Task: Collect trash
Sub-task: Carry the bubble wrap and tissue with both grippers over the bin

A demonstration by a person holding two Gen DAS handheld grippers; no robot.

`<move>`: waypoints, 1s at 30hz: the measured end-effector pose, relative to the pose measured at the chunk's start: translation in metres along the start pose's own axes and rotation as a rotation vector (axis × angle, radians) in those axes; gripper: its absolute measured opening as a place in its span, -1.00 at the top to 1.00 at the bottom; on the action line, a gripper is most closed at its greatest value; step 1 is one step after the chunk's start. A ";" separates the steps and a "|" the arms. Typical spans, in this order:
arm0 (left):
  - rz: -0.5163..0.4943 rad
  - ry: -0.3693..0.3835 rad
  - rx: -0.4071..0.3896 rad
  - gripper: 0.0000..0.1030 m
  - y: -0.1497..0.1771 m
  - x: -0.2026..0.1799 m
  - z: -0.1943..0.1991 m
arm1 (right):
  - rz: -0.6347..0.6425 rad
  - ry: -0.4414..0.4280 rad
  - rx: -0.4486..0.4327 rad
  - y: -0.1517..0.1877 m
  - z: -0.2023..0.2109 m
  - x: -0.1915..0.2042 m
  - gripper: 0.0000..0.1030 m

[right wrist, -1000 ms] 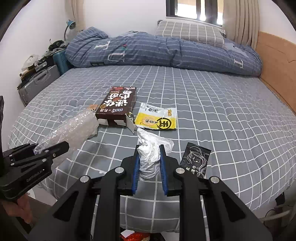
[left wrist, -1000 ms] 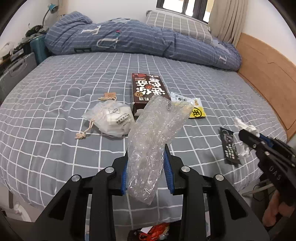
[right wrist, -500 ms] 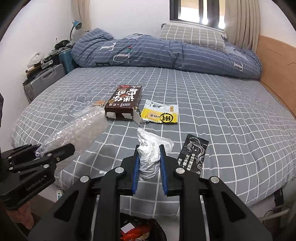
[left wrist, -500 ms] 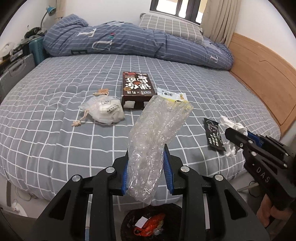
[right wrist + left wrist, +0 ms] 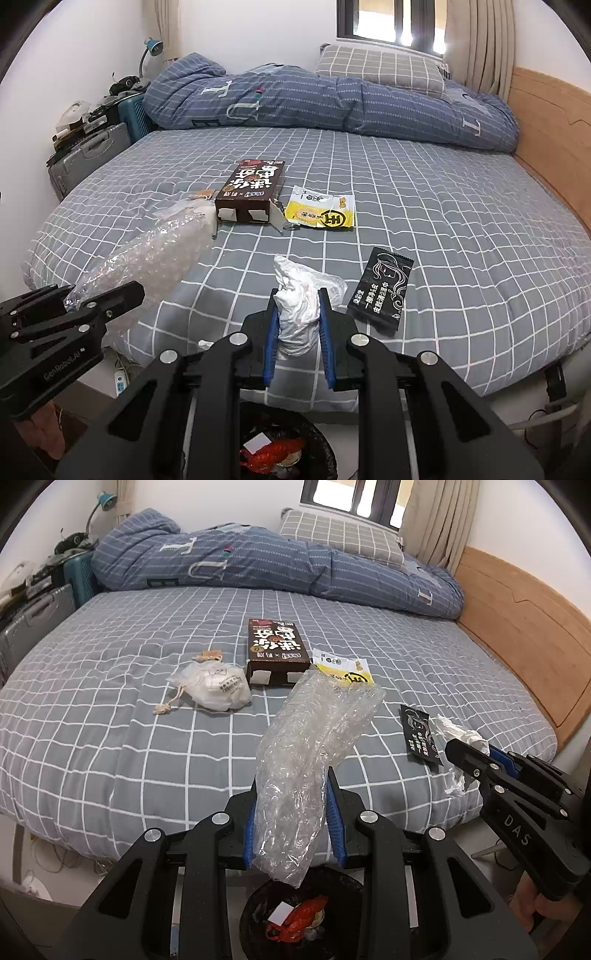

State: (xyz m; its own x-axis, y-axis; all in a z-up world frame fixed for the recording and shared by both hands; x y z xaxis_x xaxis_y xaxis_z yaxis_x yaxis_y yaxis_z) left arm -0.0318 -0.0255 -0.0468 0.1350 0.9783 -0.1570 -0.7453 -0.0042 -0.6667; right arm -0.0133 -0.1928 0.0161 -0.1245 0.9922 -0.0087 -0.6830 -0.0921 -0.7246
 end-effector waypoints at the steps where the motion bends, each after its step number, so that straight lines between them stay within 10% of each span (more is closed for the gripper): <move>1: -0.003 -0.001 -0.002 0.43 0.001 -0.001 0.001 | 0.000 0.000 -0.002 0.002 0.003 0.001 0.64; 30: 0.024 0.003 0.049 0.43 0.052 -0.008 0.035 | -0.025 -0.012 0.018 0.044 0.054 0.012 0.64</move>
State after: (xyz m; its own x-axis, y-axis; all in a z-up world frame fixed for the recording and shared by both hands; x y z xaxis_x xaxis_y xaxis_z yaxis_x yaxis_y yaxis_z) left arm -0.0948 -0.0264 -0.0550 0.1184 0.9775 -0.1748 -0.7792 -0.0177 -0.6266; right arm -0.0839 -0.1895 0.0215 -0.1161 0.9931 0.0179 -0.6989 -0.0688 -0.7119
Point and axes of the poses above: each gripper's, at about its wrist camera, not at the fingertips, and z roughly against the way its jaws point, x to its left, y to its underside, the point moved 1 cm from there along -z, roughly the way its jaws point, and after that the axes turned 1 degree about z, right-handed, at the moved point
